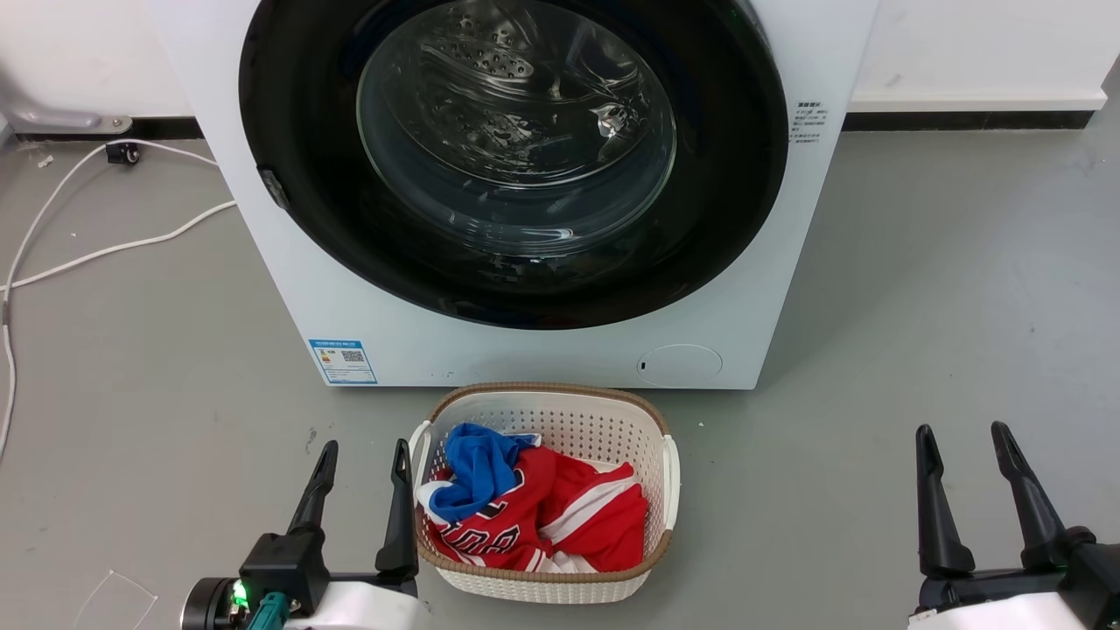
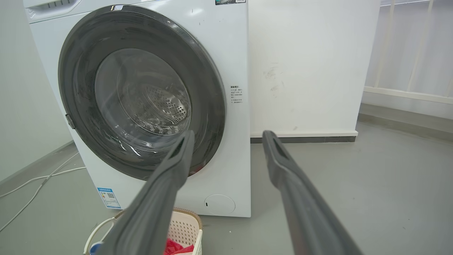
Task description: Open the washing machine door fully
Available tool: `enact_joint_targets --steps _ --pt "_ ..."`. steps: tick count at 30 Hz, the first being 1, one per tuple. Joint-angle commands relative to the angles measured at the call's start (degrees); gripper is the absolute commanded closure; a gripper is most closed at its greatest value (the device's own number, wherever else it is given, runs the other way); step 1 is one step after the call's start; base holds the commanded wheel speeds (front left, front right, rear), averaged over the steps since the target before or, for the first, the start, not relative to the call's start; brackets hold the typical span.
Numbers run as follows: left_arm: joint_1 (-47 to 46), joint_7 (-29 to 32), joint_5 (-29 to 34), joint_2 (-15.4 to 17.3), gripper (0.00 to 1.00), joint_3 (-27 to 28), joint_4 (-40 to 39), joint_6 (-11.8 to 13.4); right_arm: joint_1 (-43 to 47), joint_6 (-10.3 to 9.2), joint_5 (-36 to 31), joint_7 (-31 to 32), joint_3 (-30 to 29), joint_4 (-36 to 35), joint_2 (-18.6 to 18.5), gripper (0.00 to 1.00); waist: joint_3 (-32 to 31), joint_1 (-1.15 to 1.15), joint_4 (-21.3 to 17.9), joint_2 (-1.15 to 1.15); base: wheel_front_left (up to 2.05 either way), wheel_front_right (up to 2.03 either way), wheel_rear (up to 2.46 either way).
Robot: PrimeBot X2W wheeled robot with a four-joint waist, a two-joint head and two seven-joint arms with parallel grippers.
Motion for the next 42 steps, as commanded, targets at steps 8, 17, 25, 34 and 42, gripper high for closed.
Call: enact_joint_targets --steps 8,17,25,34,42 --pt "0.5 -0.2 0.1 -0.1 0.0 -0.1 0.3 0.2 0.6 -0.01 0.7 -0.1 -0.2 0.4 0.2 0.0 -0.1 0.0 0.0 0.0 0.0 0.0 0.0" --pt "0.6 -0.2 0.2 -0.1 0.0 -0.1 0.5 0.2 -0.1 -0.01 13.5 -0.1 0.1 0.5 0.1 1.0 0.0 0.0 0.0 0.0 0.0 0.0 0.0" --pt "0.5 -0.2 0.4 -0.1 0.0 -0.3 0.6 0.3 -0.6 -0.01 48.5 -0.1 2.5 3.5 0.1 1.0 -0.1 0.0 -0.1 0.0 0.0 0.0 0.0" --pt "0.5 -0.2 0.3 -0.1 0.0 -0.6 0.8 0.6 -1.3 -0.01 76.4 -0.1 6.1 5.8 0.1 1.0 -0.2 0.0 0.2 0.0 0.0 0.0 0.0" --pt "0.6 -0.2 0.3 -0.1 0.0 -0.4 0.8 0.7 0.2 -0.01 87.2 5.2 6.4 1.9 -0.8 1.0 -0.1 0.0 0.1 0.0 0.0 0.0 0.0"
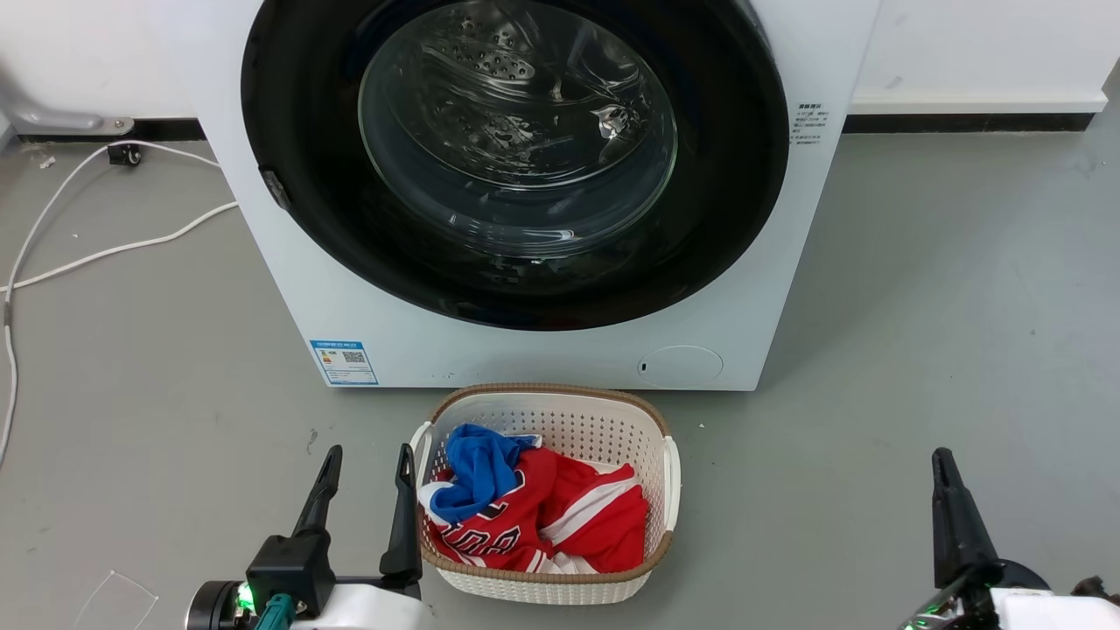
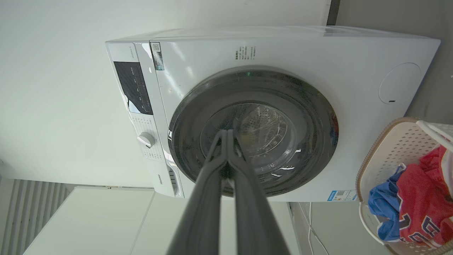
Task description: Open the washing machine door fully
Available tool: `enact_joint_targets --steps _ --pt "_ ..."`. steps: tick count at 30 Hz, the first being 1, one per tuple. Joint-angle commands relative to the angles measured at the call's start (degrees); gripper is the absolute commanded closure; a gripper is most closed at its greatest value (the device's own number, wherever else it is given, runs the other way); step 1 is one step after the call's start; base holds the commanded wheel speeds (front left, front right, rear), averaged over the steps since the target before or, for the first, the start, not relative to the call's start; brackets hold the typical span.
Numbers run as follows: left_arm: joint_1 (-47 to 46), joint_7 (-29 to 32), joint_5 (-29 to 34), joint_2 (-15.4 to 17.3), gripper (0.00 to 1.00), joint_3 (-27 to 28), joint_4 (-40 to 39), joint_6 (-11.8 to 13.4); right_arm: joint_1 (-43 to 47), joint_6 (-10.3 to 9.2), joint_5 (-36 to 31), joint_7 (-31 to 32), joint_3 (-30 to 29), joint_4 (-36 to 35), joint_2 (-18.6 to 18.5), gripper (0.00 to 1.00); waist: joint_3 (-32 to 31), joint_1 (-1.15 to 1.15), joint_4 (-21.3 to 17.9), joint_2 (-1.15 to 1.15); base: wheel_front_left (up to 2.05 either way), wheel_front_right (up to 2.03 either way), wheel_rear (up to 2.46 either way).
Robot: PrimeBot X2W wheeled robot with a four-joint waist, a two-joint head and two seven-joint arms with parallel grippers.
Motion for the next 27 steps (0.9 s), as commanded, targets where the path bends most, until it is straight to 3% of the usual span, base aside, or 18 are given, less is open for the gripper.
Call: enact_joint_targets --steps 1,9,27 --pt "0.6 -0.2 0.2 -0.1 0.0 0.1 -0.1 0.2 0.6 0.0 1.3 2.0 -0.7 -1.0 -0.8 1.0 0.0 0.0 0.0 0.0 0.0 0.0 0.0" --pt "0.4 -0.2 0.3 -0.1 0.0 0.3 -0.1 0.1 2.0 0.0 4.8 9.2 -3.4 -3.3 -0.8 1.0 0.4 0.0 -0.1 0.0 0.0 0.0 0.0" --pt "-1.9 -0.2 1.4 -0.1 0.0 1.2 -1.1 0.2 -3.3 0.0 2.6 10.9 -7.3 -1.1 0.3 1.0 3.8 0.0 0.2 0.0 0.0 0.0 0.0"
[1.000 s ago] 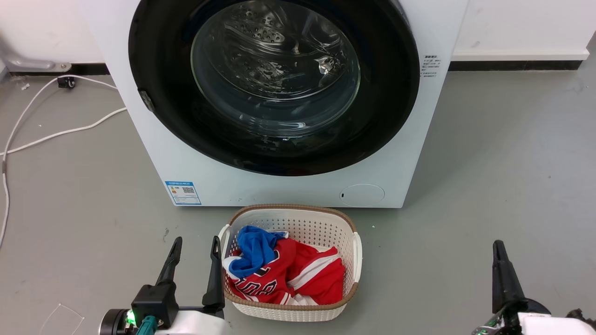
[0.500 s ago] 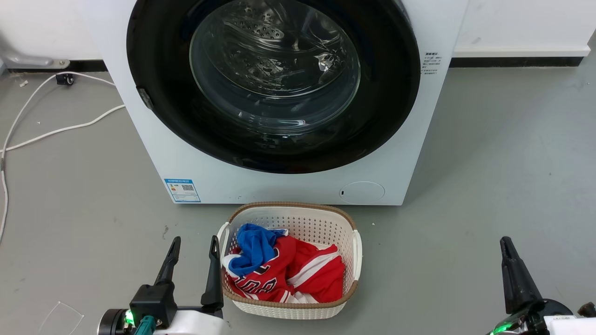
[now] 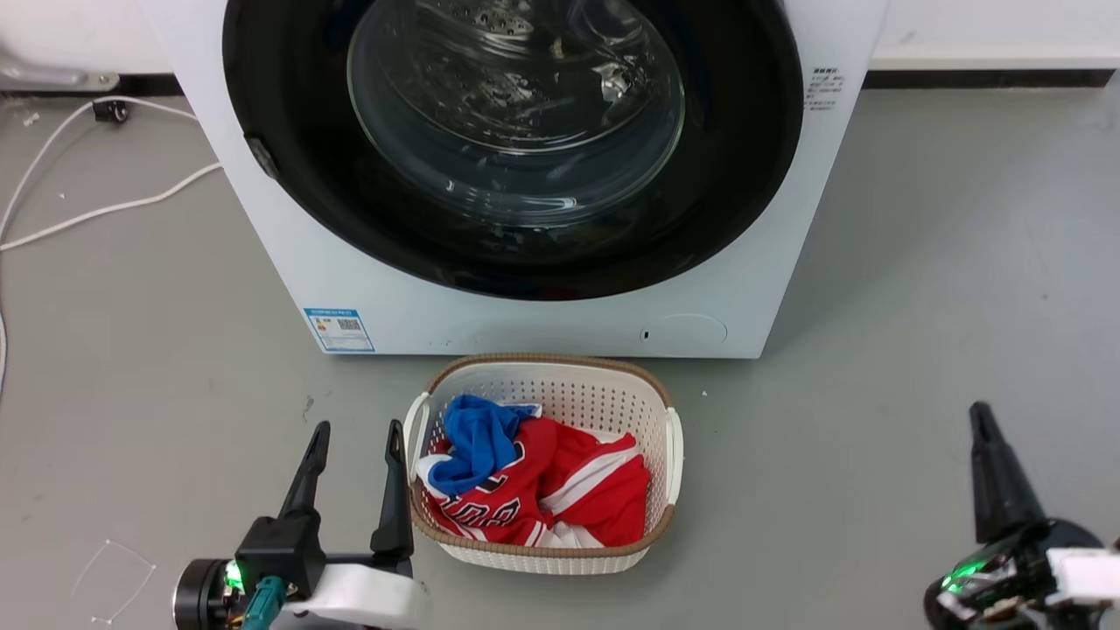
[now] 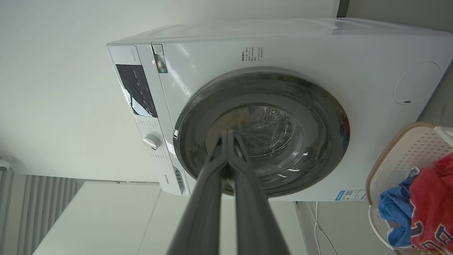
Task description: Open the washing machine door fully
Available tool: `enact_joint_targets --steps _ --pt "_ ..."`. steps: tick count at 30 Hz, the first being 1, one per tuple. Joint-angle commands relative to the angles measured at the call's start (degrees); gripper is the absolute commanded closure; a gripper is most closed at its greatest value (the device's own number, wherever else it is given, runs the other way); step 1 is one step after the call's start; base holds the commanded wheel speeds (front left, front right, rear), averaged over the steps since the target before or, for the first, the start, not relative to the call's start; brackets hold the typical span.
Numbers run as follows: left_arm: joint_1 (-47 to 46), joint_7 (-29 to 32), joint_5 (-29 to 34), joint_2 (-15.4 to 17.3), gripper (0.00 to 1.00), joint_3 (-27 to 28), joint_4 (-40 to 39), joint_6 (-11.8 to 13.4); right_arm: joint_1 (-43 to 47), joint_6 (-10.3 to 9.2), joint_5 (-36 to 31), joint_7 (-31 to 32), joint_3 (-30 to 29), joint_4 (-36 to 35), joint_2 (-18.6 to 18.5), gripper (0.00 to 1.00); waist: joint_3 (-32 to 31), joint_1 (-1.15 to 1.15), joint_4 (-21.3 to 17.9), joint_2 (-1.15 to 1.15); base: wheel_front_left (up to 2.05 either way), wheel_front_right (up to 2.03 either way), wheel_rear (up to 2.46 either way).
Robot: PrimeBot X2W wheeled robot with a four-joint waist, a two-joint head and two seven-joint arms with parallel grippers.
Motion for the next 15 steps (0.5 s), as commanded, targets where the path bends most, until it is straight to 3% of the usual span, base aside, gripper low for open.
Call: enact_joint_targets --steps 1,15 --pt "-1.0 -0.2 0.3 -0.1 0.0 0.2 -0.3 0.2 -1.7 0.0 -0.5 0.4 -1.0 0.5 -0.2 1.0 1.0 0.0 0.3 0.0 0.0 0.0 0.0" --pt "-9.2 -0.2 2.5 -0.1 0.0 1.6 -4.7 -1.1 -25.3 0.01 1.2 6.2 -9.8 8.2 -8.5 1.0 14.2 0.0 1.2 0.0 0.0 0.0 0.0"
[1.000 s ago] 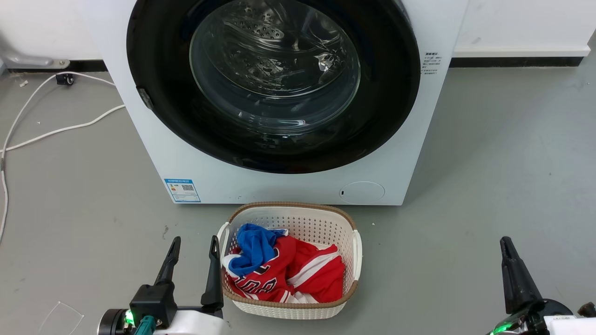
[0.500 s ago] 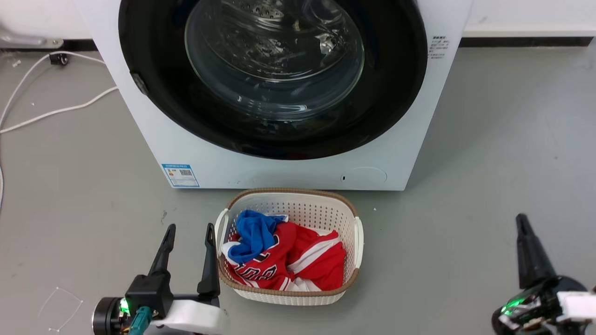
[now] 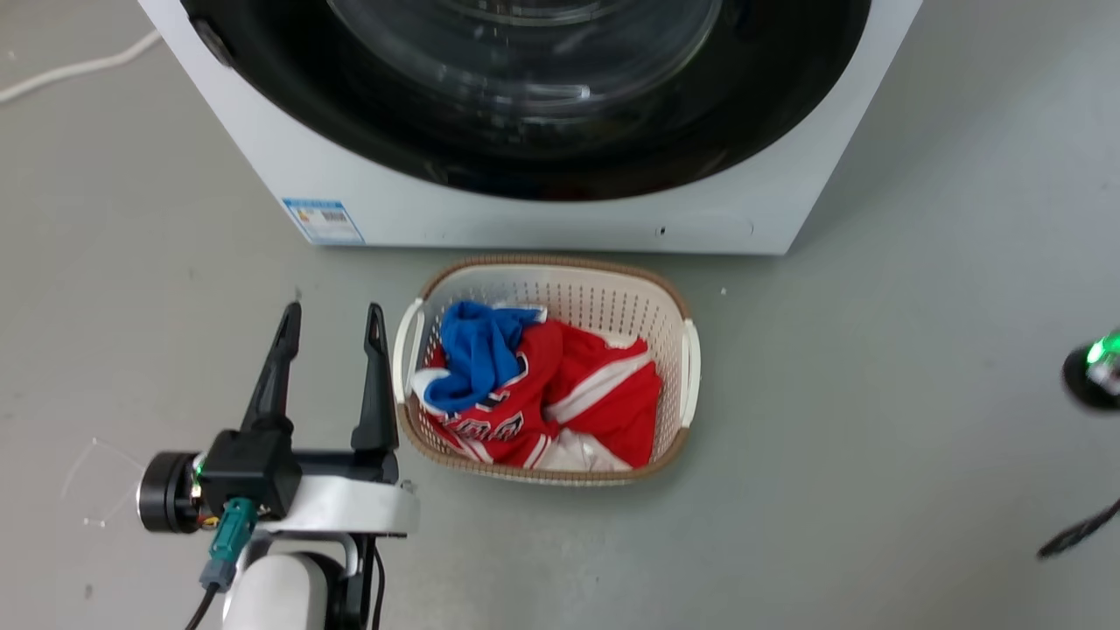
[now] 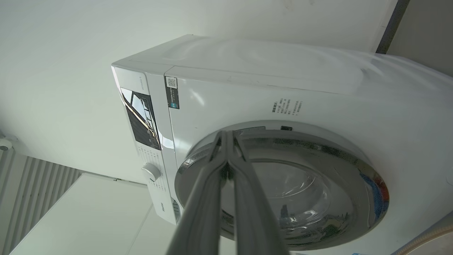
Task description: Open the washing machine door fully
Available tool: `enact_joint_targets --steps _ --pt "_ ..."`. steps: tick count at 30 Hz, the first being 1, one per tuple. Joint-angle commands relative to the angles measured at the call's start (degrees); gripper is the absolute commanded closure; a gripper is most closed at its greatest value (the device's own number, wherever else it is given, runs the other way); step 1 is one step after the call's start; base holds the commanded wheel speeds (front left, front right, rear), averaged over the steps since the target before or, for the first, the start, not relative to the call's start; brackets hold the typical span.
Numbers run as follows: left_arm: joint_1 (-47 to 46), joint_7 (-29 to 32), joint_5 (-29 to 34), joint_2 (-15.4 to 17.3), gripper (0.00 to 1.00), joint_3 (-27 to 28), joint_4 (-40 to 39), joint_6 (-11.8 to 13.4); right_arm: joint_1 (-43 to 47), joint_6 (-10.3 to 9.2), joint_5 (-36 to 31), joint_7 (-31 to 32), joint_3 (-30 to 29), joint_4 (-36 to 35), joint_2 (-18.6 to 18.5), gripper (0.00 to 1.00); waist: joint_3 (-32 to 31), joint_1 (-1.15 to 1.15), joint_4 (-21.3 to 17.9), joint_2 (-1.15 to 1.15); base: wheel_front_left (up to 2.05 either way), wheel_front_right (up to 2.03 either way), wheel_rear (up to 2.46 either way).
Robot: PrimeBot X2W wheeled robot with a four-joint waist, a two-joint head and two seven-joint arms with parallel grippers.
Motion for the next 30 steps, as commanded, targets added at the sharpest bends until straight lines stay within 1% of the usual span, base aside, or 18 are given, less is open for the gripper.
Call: enact_joint_targets --steps 1,10,18,22,30 --pt "-1.4 -0.2 0.3 -0.1 0.0 0.2 -0.5 -0.2 -3.6 0.02 -0.2 1.0 -0.2 0.9 -1.5 1.0 4.2 -0.01 0.4 0.0 0.0 0.0 0.0" --pt "-6.8 -0.2 0.4 -0.1 0.0 0.7 -2.6 -0.9 -22.2 0.02 -1.5 7.2 3.0 9.8 -8.4 1.0 13.6 -0.01 1.3 0.0 0.0 0.0 0.0" --pt "-9.6 -0.2 -0.1 -0.1 0.0 0.6 -3.3 -1.2 -35.5 0.02 -3.9 12.4 8.1 18.2 -12.6 1.0 18.6 -0.01 2.6 0.0 0.0 0.0 0.0" --pt "-10.0 -0.2 -0.5 -0.1 0.0 0.1 -3.4 -0.9 -40.3 0.02 -5.4 14.9 10.9 21.4 -13.6 1.0 19.8 -0.01 3.2 0.0 0.0 0.0 0.0" --pt "-11.0 -0.2 -1.0 -0.1 0.0 -0.8 -3.4 -0.5 -48.3 0.02 -8.4 18.8 16.1 26.0 -13.5 1.0 21.5 -0.01 4.3 0.0 0.0 0.0 0.0"
